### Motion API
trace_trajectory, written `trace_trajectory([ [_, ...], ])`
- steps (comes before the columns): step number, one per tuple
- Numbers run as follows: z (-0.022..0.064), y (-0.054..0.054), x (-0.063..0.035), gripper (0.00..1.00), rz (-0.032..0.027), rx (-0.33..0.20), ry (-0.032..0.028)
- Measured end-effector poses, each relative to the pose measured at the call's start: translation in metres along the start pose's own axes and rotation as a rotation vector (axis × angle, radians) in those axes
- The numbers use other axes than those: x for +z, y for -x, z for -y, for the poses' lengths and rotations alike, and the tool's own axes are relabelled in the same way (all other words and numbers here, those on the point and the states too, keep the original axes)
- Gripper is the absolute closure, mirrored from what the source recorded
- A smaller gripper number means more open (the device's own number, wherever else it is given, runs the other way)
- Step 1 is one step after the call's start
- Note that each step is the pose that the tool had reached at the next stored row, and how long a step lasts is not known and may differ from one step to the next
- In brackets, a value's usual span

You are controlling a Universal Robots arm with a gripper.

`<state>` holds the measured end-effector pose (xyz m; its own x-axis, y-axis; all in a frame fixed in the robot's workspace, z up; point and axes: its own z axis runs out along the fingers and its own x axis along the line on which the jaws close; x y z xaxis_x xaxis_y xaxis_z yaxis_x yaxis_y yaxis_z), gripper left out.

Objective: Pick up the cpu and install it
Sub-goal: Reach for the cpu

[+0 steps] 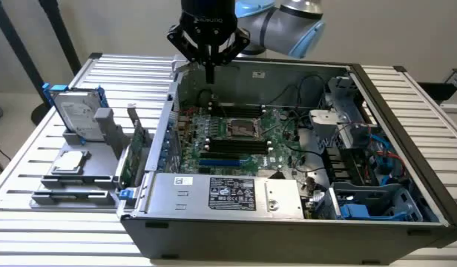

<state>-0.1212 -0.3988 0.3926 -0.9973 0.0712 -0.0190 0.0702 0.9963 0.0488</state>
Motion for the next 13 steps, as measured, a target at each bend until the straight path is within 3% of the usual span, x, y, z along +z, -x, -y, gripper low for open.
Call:
trace_trajectory([
  [13, 0.0000, 0.0000, 0.0000, 0.89, 0.0000, 0.000, 0.0000],
])
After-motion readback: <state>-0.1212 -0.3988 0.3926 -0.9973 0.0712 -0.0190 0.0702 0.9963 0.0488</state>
